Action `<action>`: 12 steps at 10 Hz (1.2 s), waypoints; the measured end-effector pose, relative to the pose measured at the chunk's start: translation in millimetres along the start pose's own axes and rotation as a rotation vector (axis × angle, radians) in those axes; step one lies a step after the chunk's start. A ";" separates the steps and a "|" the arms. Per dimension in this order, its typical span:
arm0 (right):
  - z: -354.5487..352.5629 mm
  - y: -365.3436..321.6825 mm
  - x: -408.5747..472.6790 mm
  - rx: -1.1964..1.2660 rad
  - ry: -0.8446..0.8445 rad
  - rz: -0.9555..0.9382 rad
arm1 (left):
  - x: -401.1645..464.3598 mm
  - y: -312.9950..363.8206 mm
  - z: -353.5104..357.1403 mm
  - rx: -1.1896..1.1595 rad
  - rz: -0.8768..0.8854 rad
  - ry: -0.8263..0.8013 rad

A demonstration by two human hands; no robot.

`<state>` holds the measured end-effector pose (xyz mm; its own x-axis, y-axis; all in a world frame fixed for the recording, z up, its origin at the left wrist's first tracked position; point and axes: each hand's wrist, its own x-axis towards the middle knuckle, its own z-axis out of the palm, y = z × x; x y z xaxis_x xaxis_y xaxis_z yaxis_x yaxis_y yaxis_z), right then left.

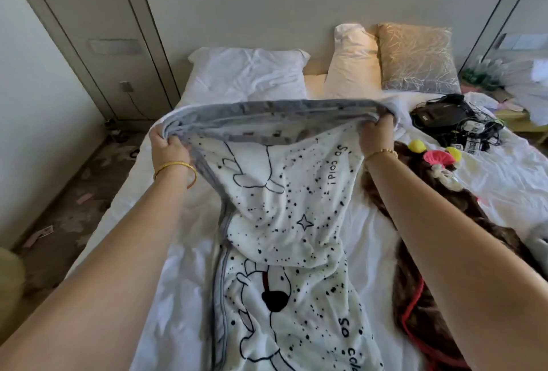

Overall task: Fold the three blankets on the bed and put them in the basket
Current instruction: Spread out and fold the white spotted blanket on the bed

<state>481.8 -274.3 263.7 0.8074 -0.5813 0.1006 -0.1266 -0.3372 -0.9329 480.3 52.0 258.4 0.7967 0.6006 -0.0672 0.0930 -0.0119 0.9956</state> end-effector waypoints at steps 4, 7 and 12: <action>22.0 152.5 -100.4 -1.258 -1.173 0.284 | -38.9 -151.2 -34.9 1.018 -0.462 -0.650; 64.4 165.8 -51.8 -1.250 -1.276 0.495 | -17.4 -197.6 9.2 0.846 -1.017 -0.848; 87.5 45.2 59.2 -0.167 -0.129 -0.283 | 85.5 -68.0 109.5 0.259 0.221 -0.284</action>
<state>574.3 -259.2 197.3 0.8888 -0.3530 0.2924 0.0282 -0.5945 -0.8036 607.5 16.6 177.8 0.9434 0.3181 0.0942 0.0195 -0.3367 0.9414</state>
